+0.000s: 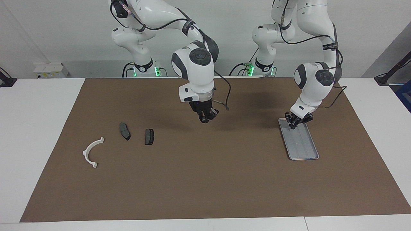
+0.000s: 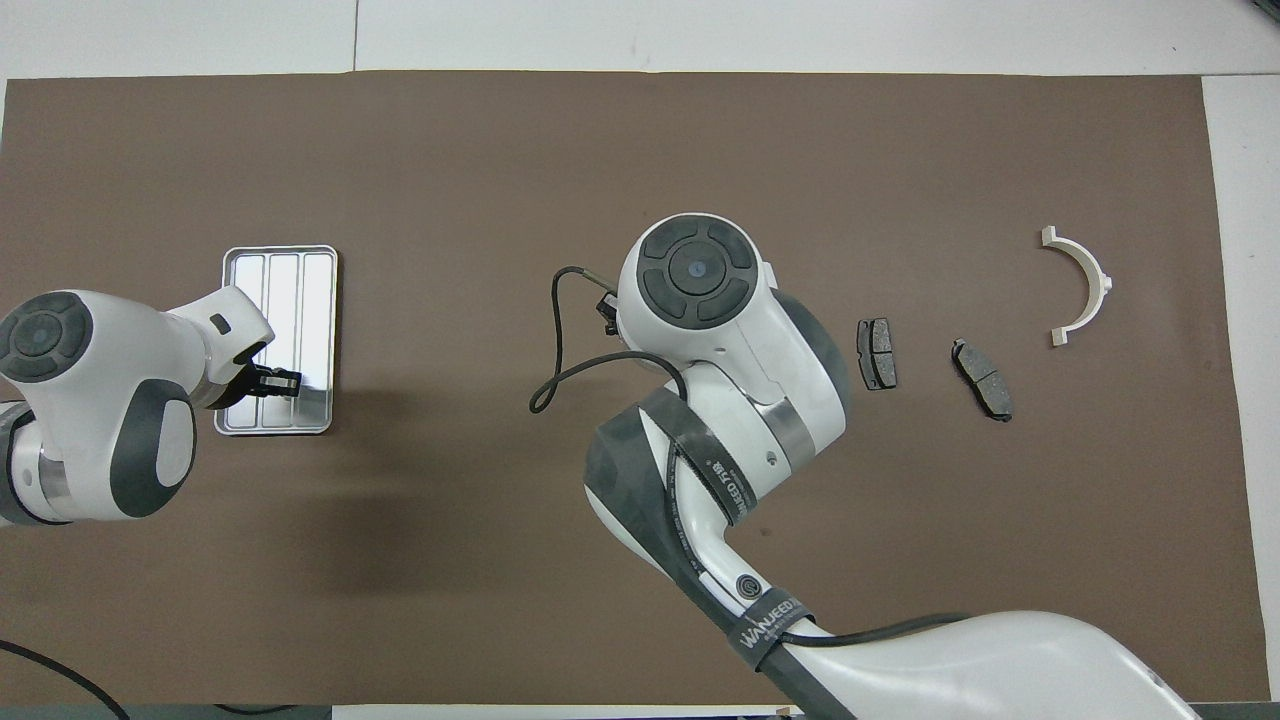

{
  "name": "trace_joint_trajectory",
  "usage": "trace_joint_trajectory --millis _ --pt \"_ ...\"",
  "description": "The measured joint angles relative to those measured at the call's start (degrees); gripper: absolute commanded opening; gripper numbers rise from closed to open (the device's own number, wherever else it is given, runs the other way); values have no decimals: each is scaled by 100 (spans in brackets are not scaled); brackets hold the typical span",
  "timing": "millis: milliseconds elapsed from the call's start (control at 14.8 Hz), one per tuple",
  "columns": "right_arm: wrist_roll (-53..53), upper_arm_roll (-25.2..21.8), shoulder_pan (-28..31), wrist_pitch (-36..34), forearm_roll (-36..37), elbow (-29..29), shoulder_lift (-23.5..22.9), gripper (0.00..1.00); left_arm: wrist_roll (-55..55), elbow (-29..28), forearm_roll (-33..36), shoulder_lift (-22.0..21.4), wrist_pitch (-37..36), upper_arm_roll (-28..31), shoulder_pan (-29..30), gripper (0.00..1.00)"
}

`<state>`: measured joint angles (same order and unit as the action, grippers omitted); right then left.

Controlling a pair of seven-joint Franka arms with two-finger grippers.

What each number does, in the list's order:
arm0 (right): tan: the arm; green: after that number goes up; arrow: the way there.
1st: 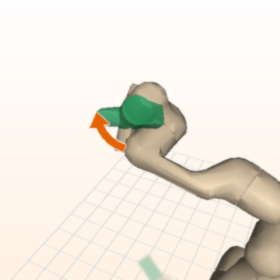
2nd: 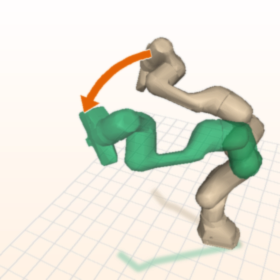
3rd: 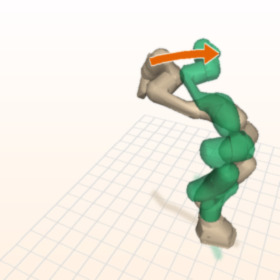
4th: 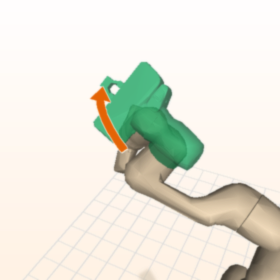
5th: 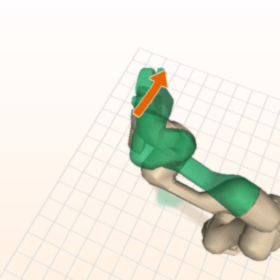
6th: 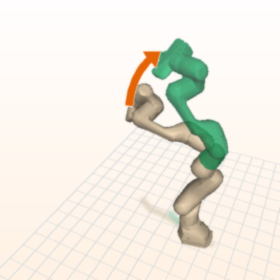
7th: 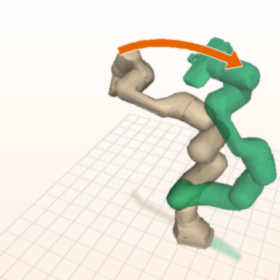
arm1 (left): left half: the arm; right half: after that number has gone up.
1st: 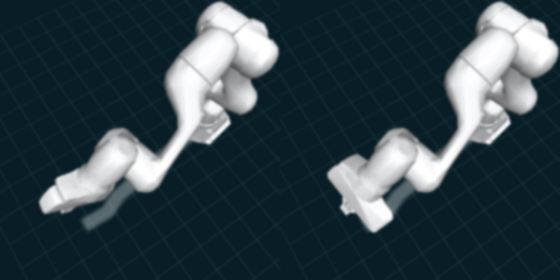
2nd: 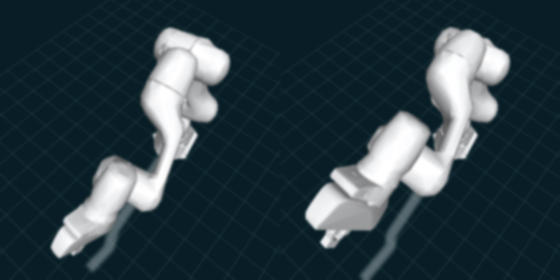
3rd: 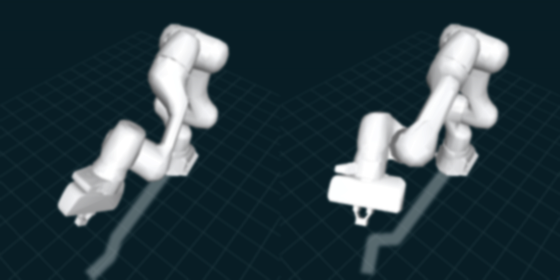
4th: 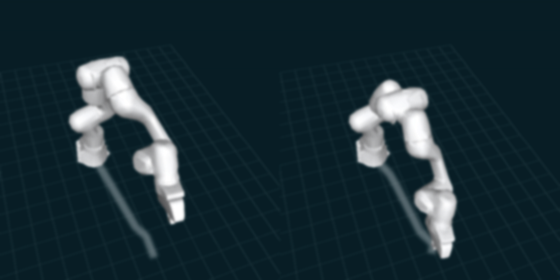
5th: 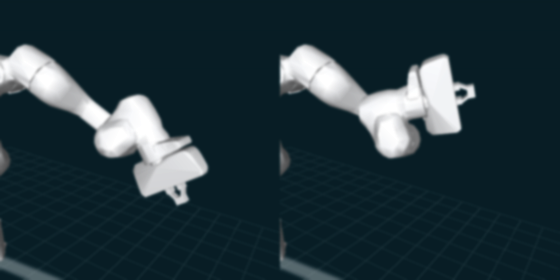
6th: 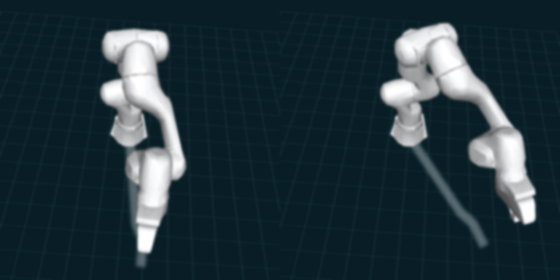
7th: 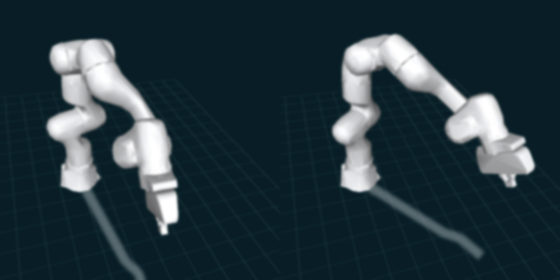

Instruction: Pick bearing gear from pile to tray

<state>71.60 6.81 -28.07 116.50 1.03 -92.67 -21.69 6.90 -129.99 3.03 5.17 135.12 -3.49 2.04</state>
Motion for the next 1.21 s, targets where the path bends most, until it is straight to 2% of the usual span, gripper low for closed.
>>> trace_joint_trajectory --millis 202,674,1078,1213 --pt "10 0 -66 211 4 -85 -162 0 0 -27 0 0 12 7 0 0" --pt "453 -1 -291 1000 484 -103 -974 0 0 -79 0 0 15 27 5 0" --pt "481 -1 -307 1170 492 -88 -1103 0 0 -146 0 4 89 37 46 0" --pt "567 -1 -309 1208 492 -89 -1107 72 0 -171 0 11 124 32 44 0"
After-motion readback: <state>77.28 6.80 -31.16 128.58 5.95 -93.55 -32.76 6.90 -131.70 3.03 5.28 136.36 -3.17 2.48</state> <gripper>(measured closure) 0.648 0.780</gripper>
